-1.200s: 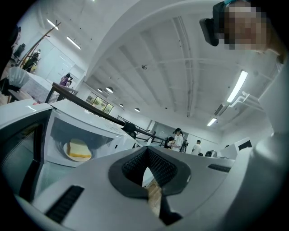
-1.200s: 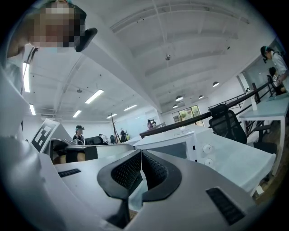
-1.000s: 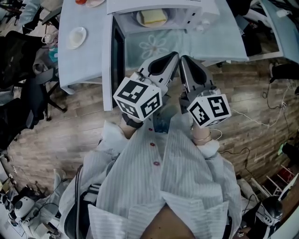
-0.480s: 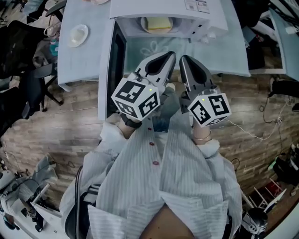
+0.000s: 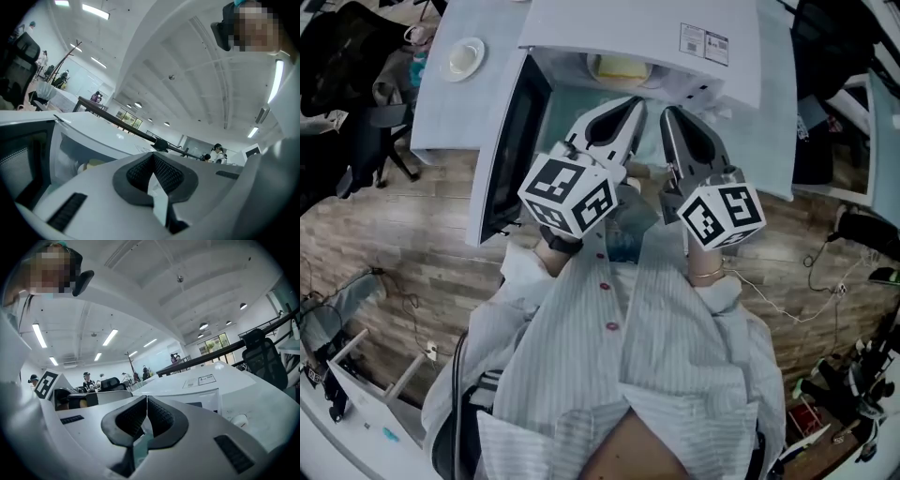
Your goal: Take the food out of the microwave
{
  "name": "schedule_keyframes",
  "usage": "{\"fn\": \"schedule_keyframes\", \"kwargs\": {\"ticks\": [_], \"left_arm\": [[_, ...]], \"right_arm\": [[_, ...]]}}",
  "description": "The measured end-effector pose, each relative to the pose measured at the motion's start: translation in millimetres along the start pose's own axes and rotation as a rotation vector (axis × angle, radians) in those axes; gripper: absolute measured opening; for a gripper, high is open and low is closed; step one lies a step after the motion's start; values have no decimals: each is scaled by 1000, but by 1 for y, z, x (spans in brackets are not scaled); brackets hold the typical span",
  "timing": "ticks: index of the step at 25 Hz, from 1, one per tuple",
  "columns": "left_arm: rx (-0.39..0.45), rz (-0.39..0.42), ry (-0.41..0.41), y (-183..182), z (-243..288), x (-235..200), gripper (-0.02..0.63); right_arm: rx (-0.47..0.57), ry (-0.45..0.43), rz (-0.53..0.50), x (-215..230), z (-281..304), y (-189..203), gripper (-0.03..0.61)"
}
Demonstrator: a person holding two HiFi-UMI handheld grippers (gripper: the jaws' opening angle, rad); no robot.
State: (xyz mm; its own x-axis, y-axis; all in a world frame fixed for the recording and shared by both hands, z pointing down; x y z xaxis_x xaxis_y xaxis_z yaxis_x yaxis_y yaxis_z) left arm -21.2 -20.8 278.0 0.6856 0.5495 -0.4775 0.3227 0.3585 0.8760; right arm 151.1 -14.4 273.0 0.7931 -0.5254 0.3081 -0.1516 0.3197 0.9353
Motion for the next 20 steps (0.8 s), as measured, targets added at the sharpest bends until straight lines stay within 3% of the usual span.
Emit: {"fn": "schedule_keyframes", "kwargs": {"ticks": [12,20], "left_arm": [[60,-26,-159,5,13,14,8],[48,-23,-165,-3,21,6,8]], "right_arm": [[-65,-157,9,32,10,-11,34],[-70,-174,45,37,28,-13,34]]}}
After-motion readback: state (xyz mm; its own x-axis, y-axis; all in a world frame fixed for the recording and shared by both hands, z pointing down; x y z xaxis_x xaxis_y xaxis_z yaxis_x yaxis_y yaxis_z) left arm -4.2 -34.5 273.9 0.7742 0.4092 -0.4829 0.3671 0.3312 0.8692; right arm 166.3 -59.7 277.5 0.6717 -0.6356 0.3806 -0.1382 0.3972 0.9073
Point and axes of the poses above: the fingertips, and each gripper's own axes: z forward along the fingers, x to its right, y out of its underside, the point moved 10 cm from there along -z, backward along the fingers, and after that the axes turned 2 degrees about -x, right-handed, at the moved point
